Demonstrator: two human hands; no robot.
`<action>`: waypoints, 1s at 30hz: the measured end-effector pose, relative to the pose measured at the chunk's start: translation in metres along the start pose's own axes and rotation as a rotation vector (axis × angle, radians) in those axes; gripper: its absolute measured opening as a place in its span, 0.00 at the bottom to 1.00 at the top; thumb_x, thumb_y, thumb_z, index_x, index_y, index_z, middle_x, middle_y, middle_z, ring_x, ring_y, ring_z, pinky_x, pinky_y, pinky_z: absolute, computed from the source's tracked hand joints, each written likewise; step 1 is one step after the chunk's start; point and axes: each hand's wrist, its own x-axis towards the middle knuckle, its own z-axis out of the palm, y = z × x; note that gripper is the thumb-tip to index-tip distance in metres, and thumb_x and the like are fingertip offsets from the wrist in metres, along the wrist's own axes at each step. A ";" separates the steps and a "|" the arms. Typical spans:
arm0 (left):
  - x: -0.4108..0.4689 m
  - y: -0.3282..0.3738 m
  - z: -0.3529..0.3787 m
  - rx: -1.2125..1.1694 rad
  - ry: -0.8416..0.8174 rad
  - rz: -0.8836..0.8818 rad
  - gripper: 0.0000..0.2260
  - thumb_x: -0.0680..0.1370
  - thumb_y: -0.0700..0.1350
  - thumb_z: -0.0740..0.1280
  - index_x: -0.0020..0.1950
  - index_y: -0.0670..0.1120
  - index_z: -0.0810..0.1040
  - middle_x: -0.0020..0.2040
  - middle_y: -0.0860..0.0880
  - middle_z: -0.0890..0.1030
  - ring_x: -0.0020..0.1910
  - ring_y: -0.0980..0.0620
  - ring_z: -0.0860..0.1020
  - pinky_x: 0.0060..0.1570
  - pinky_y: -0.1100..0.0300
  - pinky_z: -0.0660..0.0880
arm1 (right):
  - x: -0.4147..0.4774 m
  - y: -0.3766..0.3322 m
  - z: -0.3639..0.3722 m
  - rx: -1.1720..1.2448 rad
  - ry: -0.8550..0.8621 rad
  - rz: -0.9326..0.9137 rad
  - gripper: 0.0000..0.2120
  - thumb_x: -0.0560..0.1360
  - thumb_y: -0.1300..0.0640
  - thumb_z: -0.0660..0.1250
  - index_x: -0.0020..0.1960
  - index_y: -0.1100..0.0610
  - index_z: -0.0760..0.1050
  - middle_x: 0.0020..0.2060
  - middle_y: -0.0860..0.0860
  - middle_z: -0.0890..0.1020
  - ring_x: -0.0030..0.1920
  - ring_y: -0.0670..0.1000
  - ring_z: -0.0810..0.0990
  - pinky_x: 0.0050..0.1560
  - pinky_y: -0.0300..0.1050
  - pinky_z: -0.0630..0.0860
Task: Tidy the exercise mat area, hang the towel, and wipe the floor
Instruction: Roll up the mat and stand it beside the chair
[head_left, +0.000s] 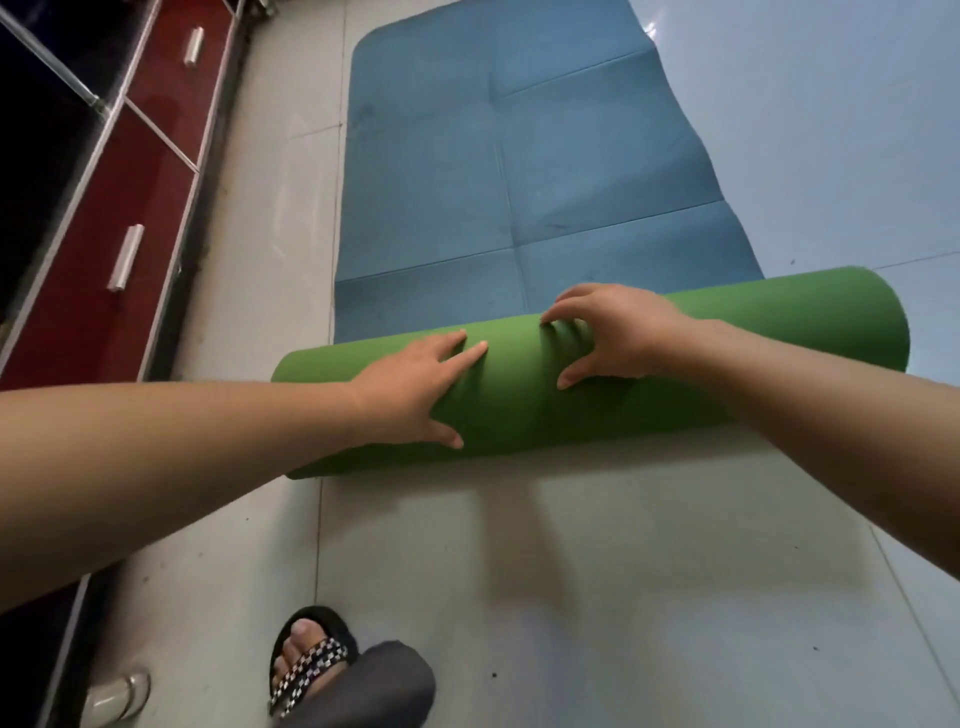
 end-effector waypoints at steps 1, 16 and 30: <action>0.004 -0.002 0.002 0.003 0.021 0.026 0.51 0.65 0.62 0.73 0.77 0.52 0.45 0.77 0.45 0.50 0.75 0.46 0.53 0.72 0.53 0.56 | -0.002 0.001 0.001 0.016 0.060 0.029 0.34 0.62 0.39 0.74 0.65 0.47 0.71 0.65 0.46 0.72 0.64 0.52 0.71 0.58 0.46 0.71; 0.070 -0.054 0.007 -0.163 0.086 0.173 0.52 0.61 0.66 0.73 0.76 0.53 0.49 0.75 0.47 0.56 0.72 0.43 0.58 0.68 0.45 0.63 | 0.036 -0.024 0.000 -0.077 0.111 0.352 0.25 0.70 0.37 0.66 0.60 0.52 0.75 0.60 0.49 0.77 0.60 0.52 0.74 0.54 0.46 0.72; 0.100 -0.100 -0.014 -0.398 0.098 0.164 0.37 0.68 0.66 0.68 0.73 0.57 0.60 0.72 0.53 0.65 0.69 0.50 0.65 0.67 0.53 0.65 | 0.056 -0.019 0.008 -0.265 -0.209 0.188 0.52 0.68 0.39 0.70 0.76 0.59 0.42 0.76 0.57 0.47 0.76 0.57 0.44 0.74 0.59 0.46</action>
